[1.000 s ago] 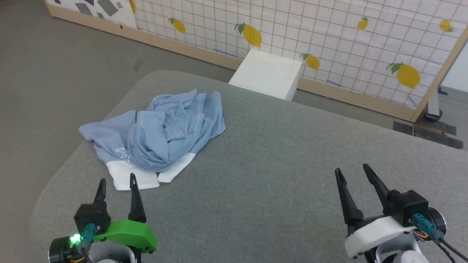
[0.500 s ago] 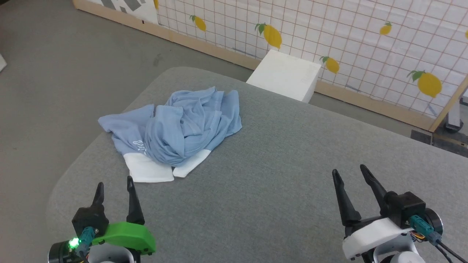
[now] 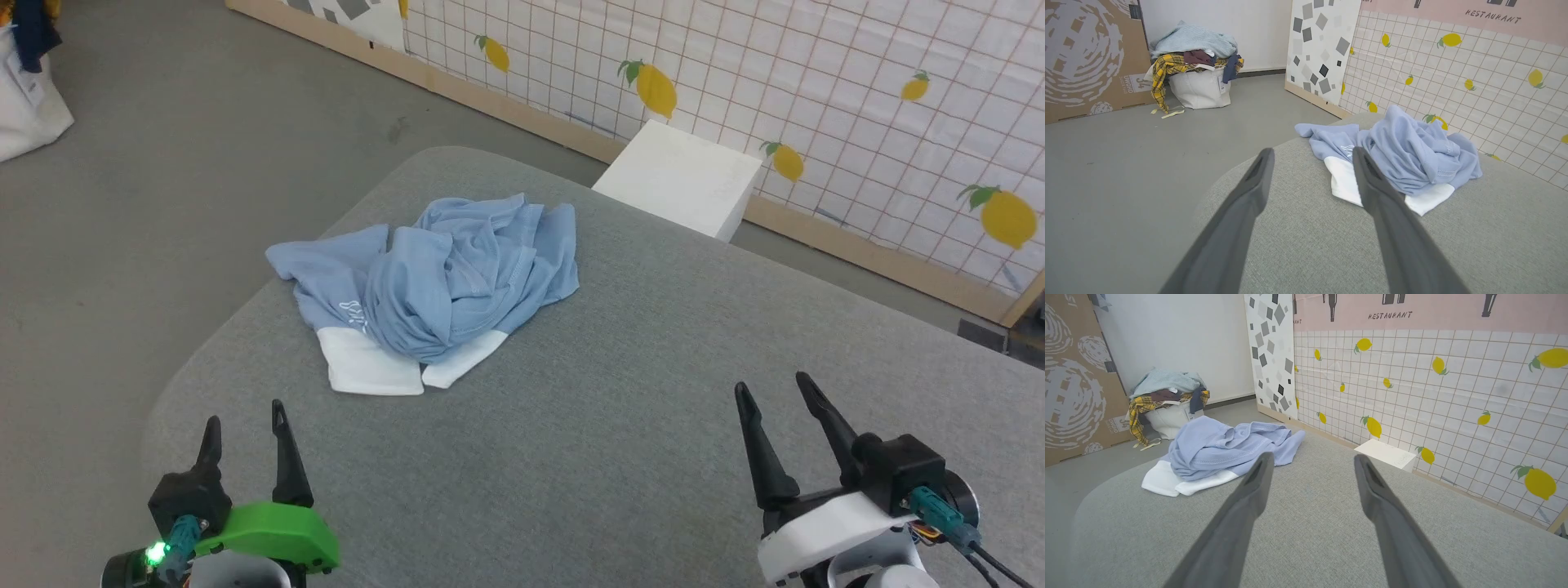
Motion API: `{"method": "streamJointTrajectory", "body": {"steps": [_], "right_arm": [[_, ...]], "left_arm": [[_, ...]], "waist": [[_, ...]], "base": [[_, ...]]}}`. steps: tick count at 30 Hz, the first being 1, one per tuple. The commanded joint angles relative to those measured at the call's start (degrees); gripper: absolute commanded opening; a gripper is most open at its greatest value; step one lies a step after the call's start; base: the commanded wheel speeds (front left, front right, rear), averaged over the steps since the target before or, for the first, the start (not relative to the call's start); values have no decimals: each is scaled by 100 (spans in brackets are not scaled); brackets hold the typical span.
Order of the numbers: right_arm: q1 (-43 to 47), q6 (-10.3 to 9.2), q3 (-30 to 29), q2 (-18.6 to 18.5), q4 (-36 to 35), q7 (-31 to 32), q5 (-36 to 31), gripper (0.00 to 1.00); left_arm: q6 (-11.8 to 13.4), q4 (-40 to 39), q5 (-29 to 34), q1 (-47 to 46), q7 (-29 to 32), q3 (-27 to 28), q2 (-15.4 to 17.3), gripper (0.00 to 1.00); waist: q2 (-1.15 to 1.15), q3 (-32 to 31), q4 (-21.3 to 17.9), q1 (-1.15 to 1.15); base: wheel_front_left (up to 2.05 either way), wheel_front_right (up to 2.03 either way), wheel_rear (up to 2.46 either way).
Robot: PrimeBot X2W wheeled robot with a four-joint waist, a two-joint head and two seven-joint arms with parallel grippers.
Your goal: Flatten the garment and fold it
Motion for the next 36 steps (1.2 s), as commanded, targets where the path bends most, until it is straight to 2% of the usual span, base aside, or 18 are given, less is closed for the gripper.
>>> {"method": "streamJointTrajectory", "body": {"steps": [1, 7, 12, 17, 22, 29, 36], "right_arm": [[-115, -10, 27, 6, 31, -70, 51, 100], [-179, -10, 51, 6, 7, -71, 24, 100], [-291, -10, 63, 6, -122, -16, -73, 100], [-562, -10, 92, 6, -313, 84, -244, 100], [-806, -10, 126, 6, -387, 91, -314, 100], [-1180, -10, 230, 6, -361, 4, -273, 100], [-1214, -10, 143, 6, -217, -108, -230, 100]], "left_arm": [[52, 26, -57, 107, -62, -12, 61, 100], [-58, 9, -245, -251, -34, 12, 133, 100], [-357, 271, -527, -1059, 283, 25, 229, 100], [-702, 987, -869, -2270, 874, 55, 401, 100], [-858, 1885, -1262, -3179, 1769, 140, 521, 100], [-808, 2915, -1873, -3662, 2916, 495, 739, 100], [-528, 3590, -2126, -3402, 4340, 500, 901, 100]], "waist": [[-1, -1, 41, 0], [-1, 158, -59, 0], [-1, 526, -358, 0], [-1, 1219, -867, 0], [-1, 1794, -1386, 0], [-1, 2429, -2157, 0], [-1, 2499, -2399, 0]], "base": [[0, 0, 0], [0, 0, 0], [0, 0, 0], [0, 0, 0], [0, 0, 0], [0, 0, 0], [0, 0, 0]]}}
